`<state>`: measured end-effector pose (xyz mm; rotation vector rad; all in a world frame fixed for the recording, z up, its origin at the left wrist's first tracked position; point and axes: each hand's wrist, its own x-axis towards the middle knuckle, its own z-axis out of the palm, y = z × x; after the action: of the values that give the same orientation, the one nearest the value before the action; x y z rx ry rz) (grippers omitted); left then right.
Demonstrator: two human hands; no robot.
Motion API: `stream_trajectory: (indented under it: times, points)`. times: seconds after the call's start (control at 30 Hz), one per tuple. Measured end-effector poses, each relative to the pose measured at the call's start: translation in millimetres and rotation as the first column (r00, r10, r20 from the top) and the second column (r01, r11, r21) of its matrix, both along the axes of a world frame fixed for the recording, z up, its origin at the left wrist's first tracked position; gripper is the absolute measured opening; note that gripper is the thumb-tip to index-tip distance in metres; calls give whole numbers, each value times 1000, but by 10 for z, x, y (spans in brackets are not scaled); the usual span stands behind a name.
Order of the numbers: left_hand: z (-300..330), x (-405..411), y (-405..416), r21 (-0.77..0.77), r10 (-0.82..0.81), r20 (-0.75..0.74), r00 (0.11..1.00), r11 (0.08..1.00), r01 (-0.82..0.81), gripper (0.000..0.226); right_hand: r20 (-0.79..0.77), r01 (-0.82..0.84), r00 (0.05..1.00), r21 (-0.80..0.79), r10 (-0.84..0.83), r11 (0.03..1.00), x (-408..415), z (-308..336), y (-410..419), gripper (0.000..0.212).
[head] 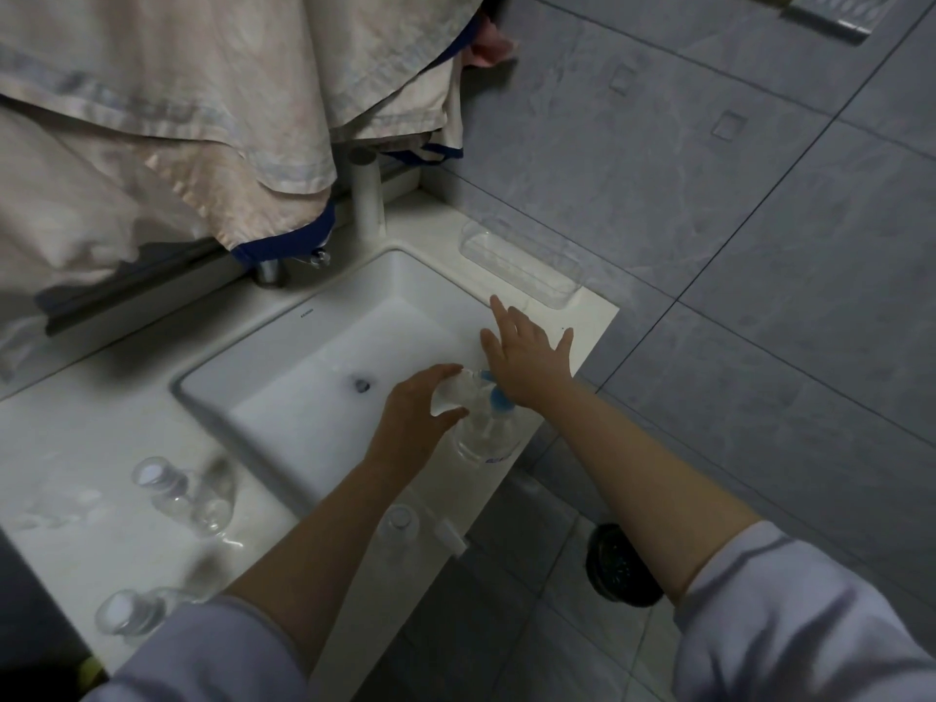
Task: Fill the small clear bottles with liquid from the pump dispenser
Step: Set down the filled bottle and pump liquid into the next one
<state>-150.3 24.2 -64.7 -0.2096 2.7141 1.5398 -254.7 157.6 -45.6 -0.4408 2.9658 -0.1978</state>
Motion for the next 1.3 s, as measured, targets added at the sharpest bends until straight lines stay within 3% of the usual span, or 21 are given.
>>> stream_trajectory:
  times: [0.1, 0.2, 0.33, 0.43, 0.5, 0.53, 0.63, 0.8, 0.9, 1.13, 1.3]
  points:
    - [10, -18, 15, -13, -59, -1, 998, 998, 59, 84, 38, 28, 999, -28, -27, 999, 32, -36, 4, 58]
    - [0, -18, 13, -53, -37, -48, 998, 998, 34, 57, 55, 44, 998, -44, -42, 998, 62, -93, -6, 56]
    - [-42, -13, 15, -54, -15, -133, 991, 999, 8, 50, 35, 17, 999, -13, -16, 1000, 22, -72, 0, 57]
    - [41, 4, -13, 23, -58, -37, 998, 998, 59, 41, -9, 3, 1000, -29, -3, 1000, 4, -38, -3, 57]
    - [43, -12, 1, 12, -119, -7, 993, 993, 119, 67, 7, 26, 1000, -49, -25, 998, 10, -36, 3, 56]
    - [27, -20, 10, -1, -94, -23, 995, 996, 94, 69, 17, 34, 999, -53, -33, 998, 22, -45, 6, 56]
    - [-6, -7, -4, -43, -22, -103, 994, 999, 18, 50, 31, 41, 999, -51, -40, 998, 51, -69, -9, 55]
    - [12, 0, 30, -57, -37, -170, 985, 998, 27, 50, 1, 4, 1000, -16, -4, 1000, 52, -58, 0, 56]
    - [43, 1, 16, -1, -67, -106, 992, 998, 67, 58, -34, -7, 999, -15, 6, 1000, 26, -19, 2, 57]
    - [-6, -14, 37, -94, -40, -177, 983, 995, 24, 52, 27, 22, 999, -14, -22, 1000, 60, -91, -13, 55]
    - [-13, 0, 44, -72, -18, -219, 976, 997, 3, 50, 56, 4, 998, -27, -3, 1000, 29, -29, 14, 57]
